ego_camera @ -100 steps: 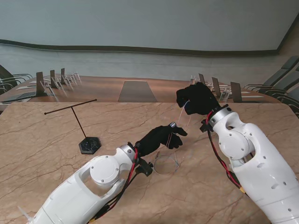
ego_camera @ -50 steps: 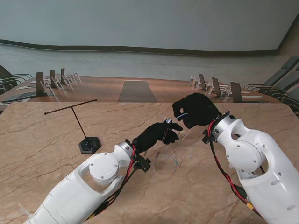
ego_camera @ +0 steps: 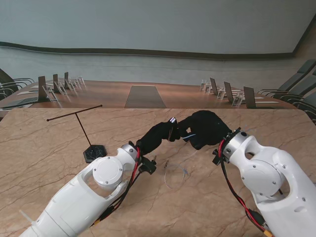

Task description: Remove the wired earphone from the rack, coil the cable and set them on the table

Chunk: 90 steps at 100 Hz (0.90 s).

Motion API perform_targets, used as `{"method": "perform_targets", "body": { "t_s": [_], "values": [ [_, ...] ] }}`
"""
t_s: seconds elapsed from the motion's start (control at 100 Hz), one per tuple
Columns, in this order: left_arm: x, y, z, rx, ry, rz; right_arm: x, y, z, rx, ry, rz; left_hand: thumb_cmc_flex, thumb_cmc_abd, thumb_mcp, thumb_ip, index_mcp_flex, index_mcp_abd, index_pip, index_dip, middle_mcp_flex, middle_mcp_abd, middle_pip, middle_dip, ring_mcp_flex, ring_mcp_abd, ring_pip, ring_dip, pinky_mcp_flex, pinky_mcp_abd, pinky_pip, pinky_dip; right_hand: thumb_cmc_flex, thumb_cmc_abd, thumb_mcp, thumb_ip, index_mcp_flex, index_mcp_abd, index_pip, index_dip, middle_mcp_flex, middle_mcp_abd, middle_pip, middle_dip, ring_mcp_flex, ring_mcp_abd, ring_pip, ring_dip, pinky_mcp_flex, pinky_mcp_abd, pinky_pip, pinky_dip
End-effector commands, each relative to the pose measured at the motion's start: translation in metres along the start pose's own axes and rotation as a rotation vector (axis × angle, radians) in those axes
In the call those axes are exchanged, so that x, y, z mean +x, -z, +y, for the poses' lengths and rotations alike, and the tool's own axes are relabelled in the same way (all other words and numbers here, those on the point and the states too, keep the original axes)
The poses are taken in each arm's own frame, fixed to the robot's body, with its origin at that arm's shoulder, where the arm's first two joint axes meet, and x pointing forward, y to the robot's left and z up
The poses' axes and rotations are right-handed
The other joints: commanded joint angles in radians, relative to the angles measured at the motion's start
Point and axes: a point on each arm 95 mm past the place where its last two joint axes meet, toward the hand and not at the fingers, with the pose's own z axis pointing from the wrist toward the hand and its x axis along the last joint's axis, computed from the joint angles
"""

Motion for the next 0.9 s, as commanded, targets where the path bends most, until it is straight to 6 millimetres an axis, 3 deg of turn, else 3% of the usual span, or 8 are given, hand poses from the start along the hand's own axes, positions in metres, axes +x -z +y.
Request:
{"method": "perform_targets", "body": {
  "t_s": [0.0,0.11,0.26,0.59,0.89],
  "values": [
    [0.004,-0.001,-0.004,0.008,-0.008,0.018,0.003,0.003,-0.011,0.027,-0.005,-0.013,-0.028,0.004,-0.015,0.002,-0.05,0.001,-0.043,-0.009,-0.023,-0.023,-0.031,-0.017,-0.023,-0.022,-0.02,-0.012,-0.011,-0.024,-0.018,-0.016,-0.086,-0.096,0.087,0.001,0.112,0.122,0.141,0.054,0.034,0.137,0.012,0.012,0.074,0.03,0.043,0.007,0.012,0.005,0.055,0.026],
    [0.008,-0.001,-0.008,0.017,-0.019,0.039,0.0,0.006,-0.024,0.052,-0.03,-0.062,-0.026,0.003,-0.015,0.002,-0.048,0.0,-0.042,-0.009,-0.021,-0.024,-0.042,-0.027,-0.027,-0.031,-0.031,-0.022,-0.013,-0.032,-0.031,-0.024,-0.078,-0.104,0.087,0.015,0.116,0.137,0.136,0.049,0.038,0.143,0.002,0.012,0.073,0.04,0.035,0.004,0.011,0.014,0.05,0.024],
    [0.013,-0.001,-0.011,0.021,-0.028,0.059,-0.003,0.005,-0.045,0.095,-0.078,-0.109,-0.024,0.002,-0.015,0.002,-0.049,-0.003,-0.041,-0.009,-0.017,-0.025,-0.052,-0.031,-0.027,-0.036,-0.036,-0.027,-0.013,-0.036,-0.038,-0.029,-0.071,-0.101,0.087,-0.001,0.114,0.144,0.132,0.048,0.029,0.148,-0.009,0.014,0.061,0.042,0.03,0.003,0.001,0.016,0.046,0.023],
    [0.022,-0.002,-0.01,0.012,-0.031,0.093,-0.003,-0.005,-0.084,0.155,-0.187,-0.185,-0.017,-0.001,-0.014,0.002,-0.055,-0.011,-0.038,-0.007,-0.005,-0.028,-0.075,-0.033,-0.026,-0.042,-0.04,-0.034,-0.01,-0.048,-0.048,-0.035,-0.039,-0.069,0.087,-0.11,0.081,0.155,0.11,0.044,-0.019,0.151,-0.044,-0.009,0.001,0.041,0.003,-0.008,-0.052,-0.009,0.015,0.015],
    [0.028,-0.003,-0.005,-0.007,-0.023,0.111,0.0,-0.016,-0.109,0.206,-0.239,-0.2,-0.014,-0.001,-0.015,0.003,-0.062,-0.015,-0.035,-0.005,0.0,-0.033,-0.085,-0.026,-0.021,-0.043,-0.037,-0.035,-0.003,-0.048,-0.049,-0.036,0.01,-0.03,0.087,-0.169,0.053,0.146,0.117,0.071,-0.066,0.156,-0.043,-0.02,-0.05,0.038,0.003,-0.012,-0.093,-0.032,0.011,0.016]
  ]
}}
